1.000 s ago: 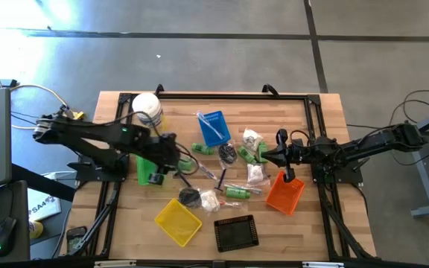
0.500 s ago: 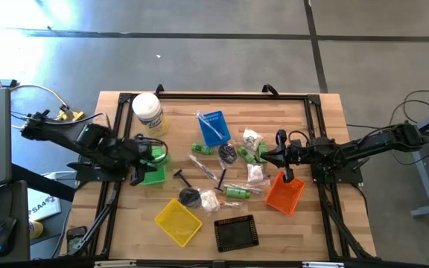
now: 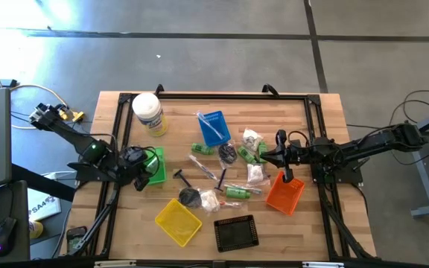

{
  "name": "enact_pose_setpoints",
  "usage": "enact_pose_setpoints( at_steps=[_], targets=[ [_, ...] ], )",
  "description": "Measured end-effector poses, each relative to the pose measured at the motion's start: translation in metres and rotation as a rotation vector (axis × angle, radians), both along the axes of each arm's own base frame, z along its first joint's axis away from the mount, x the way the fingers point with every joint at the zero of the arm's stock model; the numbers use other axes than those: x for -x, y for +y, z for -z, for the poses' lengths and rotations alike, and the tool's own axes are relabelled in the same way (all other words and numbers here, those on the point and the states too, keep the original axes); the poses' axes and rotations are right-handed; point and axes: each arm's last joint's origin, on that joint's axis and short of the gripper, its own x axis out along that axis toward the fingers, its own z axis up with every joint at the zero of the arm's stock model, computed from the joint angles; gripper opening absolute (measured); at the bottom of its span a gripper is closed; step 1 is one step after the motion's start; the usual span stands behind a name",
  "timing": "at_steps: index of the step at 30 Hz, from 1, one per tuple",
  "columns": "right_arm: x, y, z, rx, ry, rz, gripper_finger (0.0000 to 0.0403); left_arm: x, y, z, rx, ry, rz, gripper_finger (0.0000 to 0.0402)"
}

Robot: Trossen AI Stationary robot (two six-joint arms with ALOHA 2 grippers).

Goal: Pick & Place Travel size toiletries
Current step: Put the green shampoo into the green bin

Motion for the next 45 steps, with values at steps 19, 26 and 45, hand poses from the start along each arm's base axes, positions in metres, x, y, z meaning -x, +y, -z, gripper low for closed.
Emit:
enact_pose_setpoints(
  at_steps=[19, 26, 45],
  targets=[
    [0.0, 0.0, 0.001, 0.005, 0.006, 0.0, 0.0003, -0.002, -0.004, 0.032, 0.029, 0.08, -0.257, 0.0156],
    [0.0, 0.0, 0.001, 0.004, 0.006, 0.001, 0.0003, -0.007, -0.008, 0.04, 0.016, 0.153, -0.262, 0.0156],
    [0.0, 0.0, 0.001, 0.001, 0.006, 0.0, 0.0003, -0.008, -0.009, 0.044, 0.001, 0.182, -0.29, 0.0156]
  ],
)
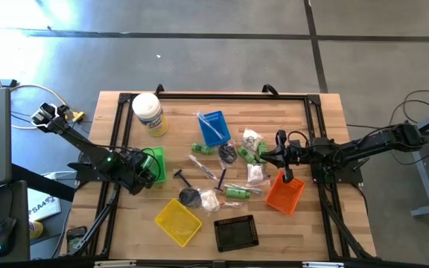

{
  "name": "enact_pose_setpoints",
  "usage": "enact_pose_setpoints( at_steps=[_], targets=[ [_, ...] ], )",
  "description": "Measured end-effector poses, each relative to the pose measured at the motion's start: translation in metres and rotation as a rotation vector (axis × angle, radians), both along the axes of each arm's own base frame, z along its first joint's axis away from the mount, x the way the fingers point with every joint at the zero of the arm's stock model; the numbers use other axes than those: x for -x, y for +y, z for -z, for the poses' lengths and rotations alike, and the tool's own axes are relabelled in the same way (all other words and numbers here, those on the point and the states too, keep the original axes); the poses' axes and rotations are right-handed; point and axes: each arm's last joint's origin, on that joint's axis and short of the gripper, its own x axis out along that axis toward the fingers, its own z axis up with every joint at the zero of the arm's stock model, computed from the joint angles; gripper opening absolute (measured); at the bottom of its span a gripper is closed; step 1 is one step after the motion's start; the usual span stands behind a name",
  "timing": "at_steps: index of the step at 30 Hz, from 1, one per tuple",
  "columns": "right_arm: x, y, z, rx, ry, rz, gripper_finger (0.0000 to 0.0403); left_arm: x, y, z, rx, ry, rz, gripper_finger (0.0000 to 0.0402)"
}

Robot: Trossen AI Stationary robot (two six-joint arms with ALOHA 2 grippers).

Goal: Pick & Place Travel size toiletries
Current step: Put the green shampoo into the green bin

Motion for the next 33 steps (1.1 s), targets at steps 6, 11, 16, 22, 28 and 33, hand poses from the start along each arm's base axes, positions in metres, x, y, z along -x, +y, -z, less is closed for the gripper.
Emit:
enact_pose_setpoints(
  at_steps=[6, 11, 16, 22, 28, 33],
  targets=[
    [0.0, 0.0, 0.0, -0.019, 0.001, -0.003, 0.0003, -0.001, 0.0, 0.001, -0.029, -0.002, -0.006, 0.0156],
    [0.0, 0.0, 0.0, -0.02, 0.001, -0.004, 0.0003, -0.005, -0.003, 0.009, -0.06, 0.057, -0.016, 0.0156],
    [0.0, 0.0, 0.0, -0.025, 0.003, -0.007, 0.0003, -0.008, -0.005, 0.014, -0.07, 0.094, -0.023, 0.0156],
    [0.0, 0.0, 0.001, -0.05, 0.014, -0.011, 0.0003, -0.01, -0.006, 0.016, -0.079, 0.097, -0.019, 0.0156],
    [0.0, 0.0, 0.001, -0.05, 0.013, -0.011, 0.0003, -0.011, -0.006, 0.015, -0.094, 0.067, -0.023, 0.0157],
    [0.0, 0.0, 0.001, -0.049, 0.013, -0.011, 0.0003, -0.017, -0.009, 0.014, -0.081, 0.001, -0.025, 0.0157]
  ],
)
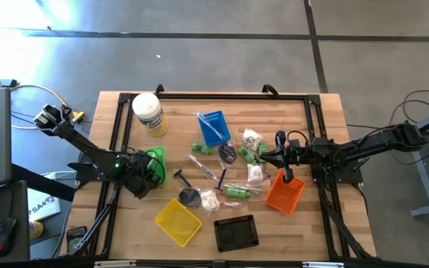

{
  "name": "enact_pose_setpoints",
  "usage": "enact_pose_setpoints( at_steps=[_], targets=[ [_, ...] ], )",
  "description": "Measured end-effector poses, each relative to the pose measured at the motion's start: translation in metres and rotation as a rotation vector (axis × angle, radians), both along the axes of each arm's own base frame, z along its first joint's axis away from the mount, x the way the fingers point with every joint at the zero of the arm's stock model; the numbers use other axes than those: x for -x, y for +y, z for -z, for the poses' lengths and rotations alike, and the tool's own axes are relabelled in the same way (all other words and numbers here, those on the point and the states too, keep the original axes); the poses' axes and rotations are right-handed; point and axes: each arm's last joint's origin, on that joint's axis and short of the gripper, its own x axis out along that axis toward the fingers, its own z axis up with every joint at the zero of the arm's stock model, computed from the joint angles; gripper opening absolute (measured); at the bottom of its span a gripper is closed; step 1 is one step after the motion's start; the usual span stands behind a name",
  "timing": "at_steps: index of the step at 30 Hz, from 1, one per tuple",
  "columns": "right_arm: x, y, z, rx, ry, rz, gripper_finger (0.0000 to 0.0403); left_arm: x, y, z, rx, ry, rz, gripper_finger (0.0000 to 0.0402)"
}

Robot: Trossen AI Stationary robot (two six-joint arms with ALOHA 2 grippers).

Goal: Pick & Place Travel size toiletries
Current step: Put the green shampoo into the green bin

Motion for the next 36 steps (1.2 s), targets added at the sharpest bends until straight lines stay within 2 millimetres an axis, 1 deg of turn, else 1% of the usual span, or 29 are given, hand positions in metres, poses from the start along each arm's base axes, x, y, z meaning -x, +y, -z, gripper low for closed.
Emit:
enact_pose_setpoints(
  at_steps=[10, 16, 19, 33, 36],
  targets=[
    [0.0, -0.0001, 0.0003, 0.002, 0.003, 0.001, 0.0003, 0.001, 0.0006, 0.0032, -0.019, 0.039, -0.016, 0.0157],
    [-0.0001, 0.0, 0.0008, -0.001, 0.009, 0.0, 0.0003, -0.001, -0.0009, 0.0085, -0.036, 0.072, -0.03, 0.0157],
    [0.0, -0.0001, 0.0, -0.015, 0.001, -0.002, 0.0003, -0.0009, -0.0017, 0.0097, -0.016, 0.094, -0.027, 0.0157],
    [-0.0001, -0.0009, 0.0002, -0.001, 0.003, 0.03, 0.0003, -0.0003, -0.0019, 0.01, -0.015, 0.117, -0.001, 0.0157],
    [-0.0001, -0.0009, 0.0003, -0.001, 0.003, 0.03, 0.0003, 0.0, -0.0019, 0.01, -0.013, 0.122, 0.003, 0.0166]
  ],
)
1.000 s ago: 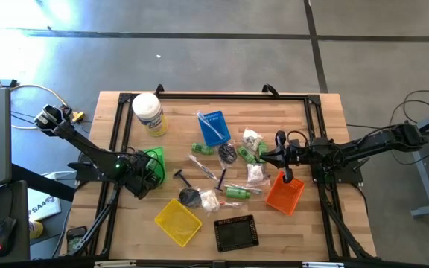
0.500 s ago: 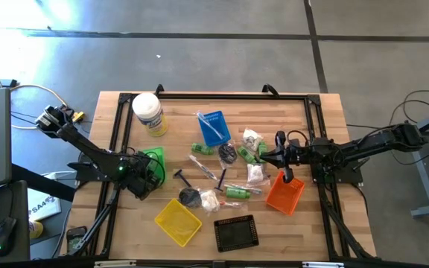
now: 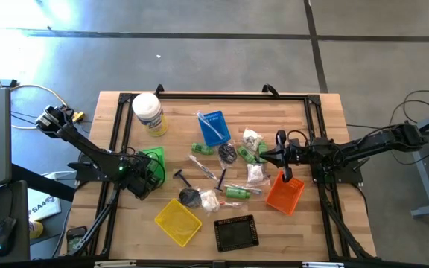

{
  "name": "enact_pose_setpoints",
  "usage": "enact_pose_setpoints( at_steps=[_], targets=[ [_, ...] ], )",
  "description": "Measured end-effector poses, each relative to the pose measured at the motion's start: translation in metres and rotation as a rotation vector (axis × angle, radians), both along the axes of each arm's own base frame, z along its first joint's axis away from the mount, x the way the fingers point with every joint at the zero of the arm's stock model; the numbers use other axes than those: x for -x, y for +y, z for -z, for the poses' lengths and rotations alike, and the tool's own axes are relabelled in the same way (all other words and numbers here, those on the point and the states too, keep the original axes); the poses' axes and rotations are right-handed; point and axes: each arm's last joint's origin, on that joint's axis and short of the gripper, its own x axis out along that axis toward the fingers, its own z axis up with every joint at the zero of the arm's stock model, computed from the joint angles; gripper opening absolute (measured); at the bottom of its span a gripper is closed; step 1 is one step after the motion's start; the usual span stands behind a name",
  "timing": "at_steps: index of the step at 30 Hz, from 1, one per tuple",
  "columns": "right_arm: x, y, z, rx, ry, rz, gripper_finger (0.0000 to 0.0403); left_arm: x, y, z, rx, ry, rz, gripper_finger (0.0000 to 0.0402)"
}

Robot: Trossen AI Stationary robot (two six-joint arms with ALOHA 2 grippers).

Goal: Pick & Place Travel size toiletries
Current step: Put the green shampoo into the green bin, then put the blue razor into the yellow bin

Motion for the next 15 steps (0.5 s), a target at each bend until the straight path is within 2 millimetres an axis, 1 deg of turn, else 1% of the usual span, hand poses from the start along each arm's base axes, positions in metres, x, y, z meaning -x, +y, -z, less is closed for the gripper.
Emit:
enact_pose_setpoints(
  at_steps=[8, 11, 15],
  targets=[
    [0.0, 0.0001, 0.0001, -0.002, 0.001, -0.004, 0.0003, 0.0, 0.0005, 0.0015, -0.026, 0.013, 0.001, 0.0237],
    [-0.0001, 0.0001, 0.0008, -0.002, 0.008, -0.003, 0.0003, -0.0001, 0.0004, 0.0014, -0.034, 0.02, 0.03, 0.0251],
    [-0.0001, 0.0001, 0.0007, -0.002, 0.008, -0.004, 0.0003, -0.0018, -0.0006, -0.004, -0.066, 0.054, 0.145, 0.0253]
  ],
)
